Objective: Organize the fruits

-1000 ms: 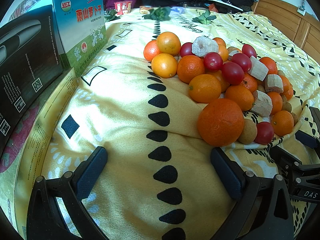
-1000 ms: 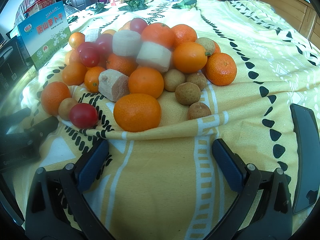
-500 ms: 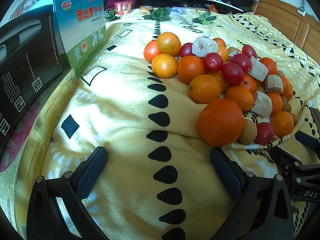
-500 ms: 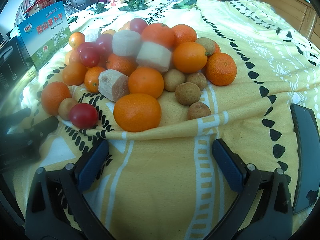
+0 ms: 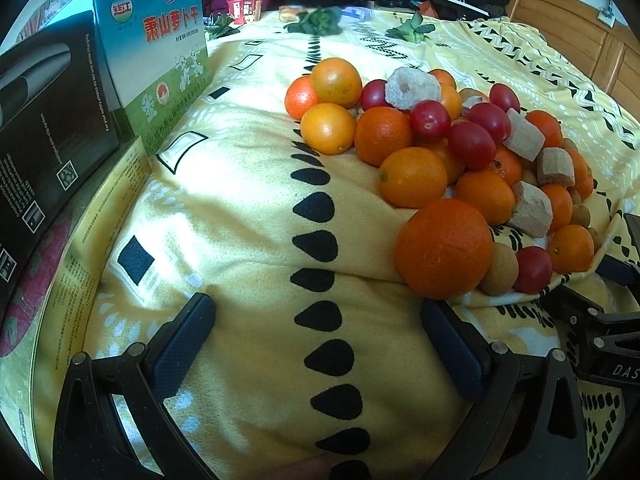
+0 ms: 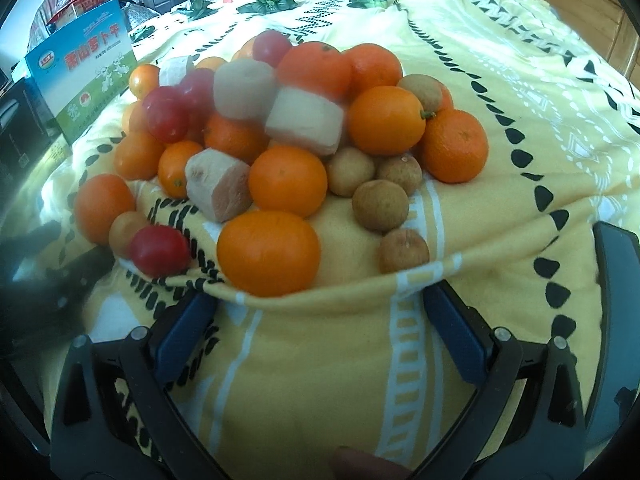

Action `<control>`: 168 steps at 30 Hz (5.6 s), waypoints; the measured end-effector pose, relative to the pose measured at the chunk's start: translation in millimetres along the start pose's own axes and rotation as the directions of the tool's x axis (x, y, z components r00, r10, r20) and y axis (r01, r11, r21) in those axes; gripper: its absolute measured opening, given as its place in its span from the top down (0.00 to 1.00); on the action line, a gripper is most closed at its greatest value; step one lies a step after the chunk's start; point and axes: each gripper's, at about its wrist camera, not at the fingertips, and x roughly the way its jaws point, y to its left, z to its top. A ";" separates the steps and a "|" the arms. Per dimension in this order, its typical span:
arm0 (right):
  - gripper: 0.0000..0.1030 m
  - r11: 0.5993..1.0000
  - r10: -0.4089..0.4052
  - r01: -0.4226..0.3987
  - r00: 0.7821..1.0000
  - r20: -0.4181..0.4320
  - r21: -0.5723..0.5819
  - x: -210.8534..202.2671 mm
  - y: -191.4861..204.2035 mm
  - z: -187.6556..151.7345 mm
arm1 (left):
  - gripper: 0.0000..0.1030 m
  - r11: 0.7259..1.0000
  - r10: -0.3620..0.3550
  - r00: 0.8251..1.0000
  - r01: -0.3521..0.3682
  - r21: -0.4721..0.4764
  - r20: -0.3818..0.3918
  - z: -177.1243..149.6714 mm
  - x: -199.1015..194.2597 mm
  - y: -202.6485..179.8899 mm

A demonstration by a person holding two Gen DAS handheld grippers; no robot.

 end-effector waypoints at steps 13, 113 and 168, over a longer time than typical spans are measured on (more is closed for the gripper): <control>0.00 0.999 0.038 -0.038 0.999 -0.016 -0.012 -3.4 -3.0 -1.3 | 0.00 0.998 -0.058 0.996 0.058 0.007 -0.075 5.4 -3.5 7.9; 0.30 0.612 0.594 -0.594 0.781 -0.191 -0.522 -119.4 450.5 58.0 | 0.31 0.784 0.280 0.960 -0.214 -0.583 0.023 -57.7 -195.6 425.5; 0.43 0.995 0.096 -0.096 0.990 0.106 -0.010 -137.6 -2.0 -34.9 | 0.40 0.935 -0.353 0.933 0.353 0.002 0.066 36.0 -117.3 28.7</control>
